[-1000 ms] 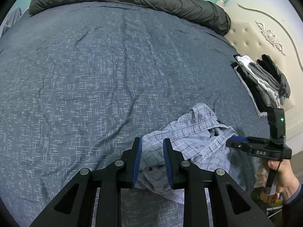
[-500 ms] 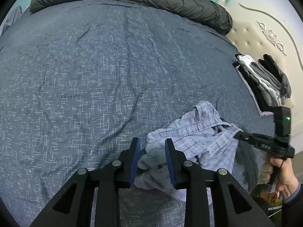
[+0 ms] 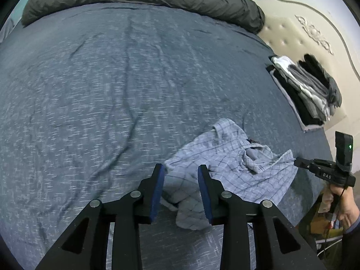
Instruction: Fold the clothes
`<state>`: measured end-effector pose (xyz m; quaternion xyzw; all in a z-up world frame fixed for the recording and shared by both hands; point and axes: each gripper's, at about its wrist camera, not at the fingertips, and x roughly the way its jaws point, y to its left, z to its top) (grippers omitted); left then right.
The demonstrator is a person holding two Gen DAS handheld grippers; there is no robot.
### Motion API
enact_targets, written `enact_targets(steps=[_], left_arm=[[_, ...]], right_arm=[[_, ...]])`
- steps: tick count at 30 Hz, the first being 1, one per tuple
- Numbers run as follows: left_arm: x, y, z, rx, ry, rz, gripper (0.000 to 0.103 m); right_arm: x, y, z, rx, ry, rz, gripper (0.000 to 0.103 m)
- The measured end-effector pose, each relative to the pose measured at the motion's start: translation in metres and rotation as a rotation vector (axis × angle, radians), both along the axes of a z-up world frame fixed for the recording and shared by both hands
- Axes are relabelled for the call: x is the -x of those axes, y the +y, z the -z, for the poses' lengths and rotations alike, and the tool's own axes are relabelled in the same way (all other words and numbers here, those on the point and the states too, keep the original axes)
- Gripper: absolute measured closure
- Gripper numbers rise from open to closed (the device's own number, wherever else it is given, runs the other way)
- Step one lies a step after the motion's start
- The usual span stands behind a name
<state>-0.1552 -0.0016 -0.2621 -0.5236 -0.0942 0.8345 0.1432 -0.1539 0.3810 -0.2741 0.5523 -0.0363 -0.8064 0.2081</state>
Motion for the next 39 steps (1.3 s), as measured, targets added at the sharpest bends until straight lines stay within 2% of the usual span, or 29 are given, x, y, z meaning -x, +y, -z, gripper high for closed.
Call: enact_targets(steps=[9,18,24,25,27,30,33,35,39], left_arm=[[0.028,0.025,0.016,0.029,-0.035,0.05,0.068],[0.039,0.082,0.033,0.028,-0.062,0.192,0.066],[0.041,0.105,0.043,0.042,-0.081,0.246,0.065],[0.04,0.107,0.045,0.048,-0.084,0.256,0.068],[0.039,0.107,0.049,0.057,-0.089,0.272,0.1],[0.034,0.103,0.043,0.058,-0.064,0.27,0.101],[0.027,0.092,0.023,0.052,-0.008,0.243,0.101],[0.021,0.081,0.001,0.046,0.04,0.215,0.101],[0.009,0.058,-0.051,0.036,0.135,0.164,0.101]], right_arm=[[0.003,-0.008,0.015,-0.003,-0.01,-0.005,0.1],[0.008,-0.002,0.013,0.024,-0.009,-0.005,0.1],[0.005,0.003,0.009,0.029,-0.009,-0.015,0.1],[0.004,0.004,0.008,0.03,-0.01,-0.015,0.1],[0.003,0.005,0.009,0.033,-0.01,-0.016,0.1],[0.002,0.002,0.007,0.038,-0.001,-0.016,0.1],[0.001,-0.002,-0.002,0.042,0.027,-0.016,0.1],[0.001,-0.006,-0.009,0.047,0.048,-0.015,0.1],[0.001,-0.015,-0.044,0.06,0.13,-0.013,0.1]])
